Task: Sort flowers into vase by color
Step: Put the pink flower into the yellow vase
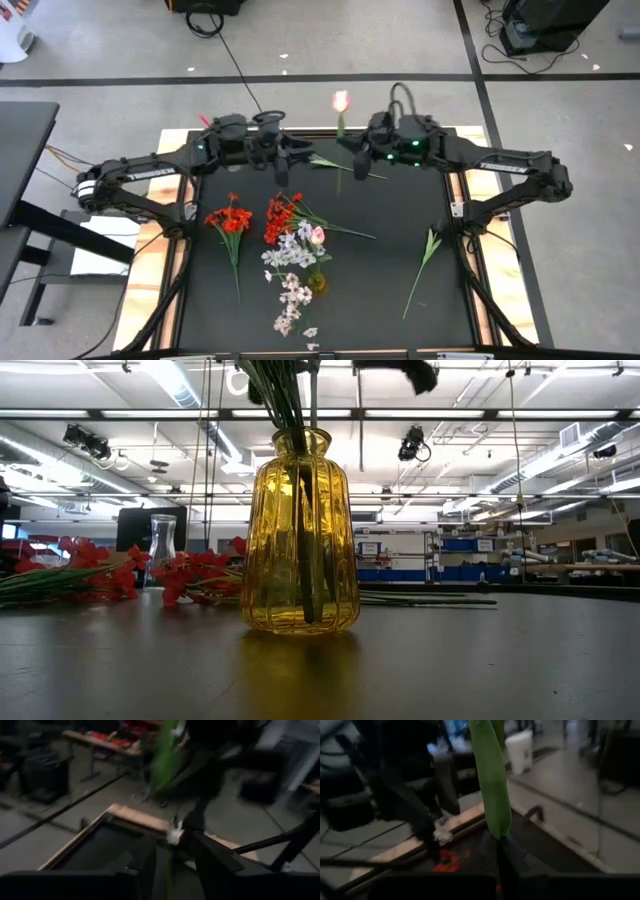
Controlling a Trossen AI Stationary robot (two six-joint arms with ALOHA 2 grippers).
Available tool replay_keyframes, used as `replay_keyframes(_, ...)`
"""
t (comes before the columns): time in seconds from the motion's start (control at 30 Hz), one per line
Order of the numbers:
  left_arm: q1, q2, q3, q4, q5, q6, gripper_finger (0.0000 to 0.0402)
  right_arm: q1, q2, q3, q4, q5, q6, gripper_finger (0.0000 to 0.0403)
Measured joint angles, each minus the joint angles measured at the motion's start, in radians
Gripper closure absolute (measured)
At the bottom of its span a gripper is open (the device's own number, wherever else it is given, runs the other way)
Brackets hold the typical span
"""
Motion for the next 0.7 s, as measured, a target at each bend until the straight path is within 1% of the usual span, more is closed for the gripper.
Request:
replay_keyframes(0.13, 0.018, -0.079, -0.002, -0.095, -0.013, 0.002, 0.0259, -0.001, -0.065, 0.000, -0.014, 0.003, -0.054, 0.0398)
replay_keyframes(0.2, 0.014, -0.127, -0.002, -0.137, -0.043, 0.031, 0.0261, 0.005, -0.093, 0.000, -0.030, 0.011, -0.072, 0.0398)
replay_keyframes(0.27, 0.010, -0.164, -0.003, -0.170, -0.083, 0.055, 0.0264, 0.018, -0.119, 0.000, -0.043, 0.045, -0.094, 0.0398)
replay_keyframes(0.37, 0.009, -0.223, -0.024, -0.191, -0.093, 0.078, 0.0269, 0.043, -0.146, 0.001, -0.075, 0.080, -0.123, 0.0399)
replay_keyframes(0.5, -0.013, -0.316, -0.080, -0.200, -0.084, 0.069, 0.0271, 0.078, -0.187, -0.052, -0.055, 0.080, -0.109, 0.0401)
replay_keyframes(0.57, -0.043, -0.354, -0.099, -0.206, -0.079, 0.056, 0.0272, 0.098, -0.215, -0.093, -0.019, 0.059, -0.085, 0.0401)
replay_keyframes(0.7, -0.125, -0.410, -0.101, -0.191, -0.046, 0.051, 0.0272, 0.146, -0.263, -0.175, 0.079, -0.059, -0.064, 0.0401)
